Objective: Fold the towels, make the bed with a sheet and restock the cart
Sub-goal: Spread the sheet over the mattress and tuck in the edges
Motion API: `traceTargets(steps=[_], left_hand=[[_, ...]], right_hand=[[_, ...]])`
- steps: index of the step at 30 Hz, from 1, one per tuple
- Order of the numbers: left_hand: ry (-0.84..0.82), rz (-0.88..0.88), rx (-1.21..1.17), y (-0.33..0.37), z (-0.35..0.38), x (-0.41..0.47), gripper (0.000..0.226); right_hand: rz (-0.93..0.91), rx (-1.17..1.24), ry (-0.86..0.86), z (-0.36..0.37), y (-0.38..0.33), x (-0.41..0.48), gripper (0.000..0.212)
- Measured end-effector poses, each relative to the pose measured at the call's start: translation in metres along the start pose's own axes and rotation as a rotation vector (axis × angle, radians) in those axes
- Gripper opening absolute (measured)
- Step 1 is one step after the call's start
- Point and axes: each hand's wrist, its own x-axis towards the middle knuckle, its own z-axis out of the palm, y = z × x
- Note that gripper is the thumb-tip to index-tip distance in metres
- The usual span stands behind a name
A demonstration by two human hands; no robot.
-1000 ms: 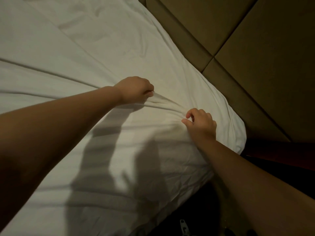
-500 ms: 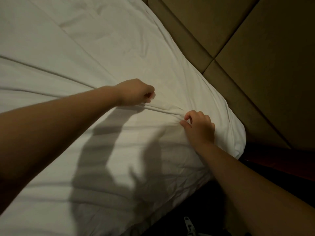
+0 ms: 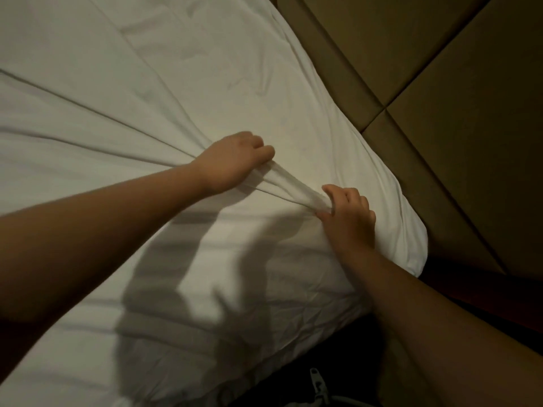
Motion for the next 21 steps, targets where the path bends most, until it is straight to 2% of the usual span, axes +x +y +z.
traceTargets(steps=[4,5,8,13,15,18,20,21], left_hand=[[0.012,0.086,0.122,-0.003,-0.006,0.042,0.016],[-0.011,0.055,0.153,-0.002,-0.005,0.054,0.014],[-0.256,-0.151,0.220,-0.003,0.002,0.076,0.019],[-0.258,-0.243,0.033,-0.020,0.016,0.080,0.020],[-0.253,-0.235,0.003,-0.024,0.018,0.080,0.020],[-0.235,-0.222,-0.044,-0.027,0.021,0.080,0.018],[-0.215,-0.224,-0.099,-0.028,0.021,0.079,0.018],[-0.207,-0.228,-0.125,-0.029,0.019,0.077,0.018]], right_hand=[[0.048,-0.004,-0.104,-0.003,0.001,0.007,0.054],[0.073,-0.012,-0.135,-0.004,0.001,0.008,0.055],[0.105,-0.002,-0.194,-0.008,0.001,0.011,0.057],[0.127,0.008,-0.254,-0.013,0.000,0.017,0.054],[0.127,-0.023,-0.226,-0.015,-0.004,0.020,0.058],[0.024,0.026,-0.068,-0.011,-0.022,0.035,0.064],[-0.062,0.108,0.018,-0.008,-0.043,0.053,0.056],[-0.101,0.105,0.005,-0.006,-0.055,0.061,0.050]])
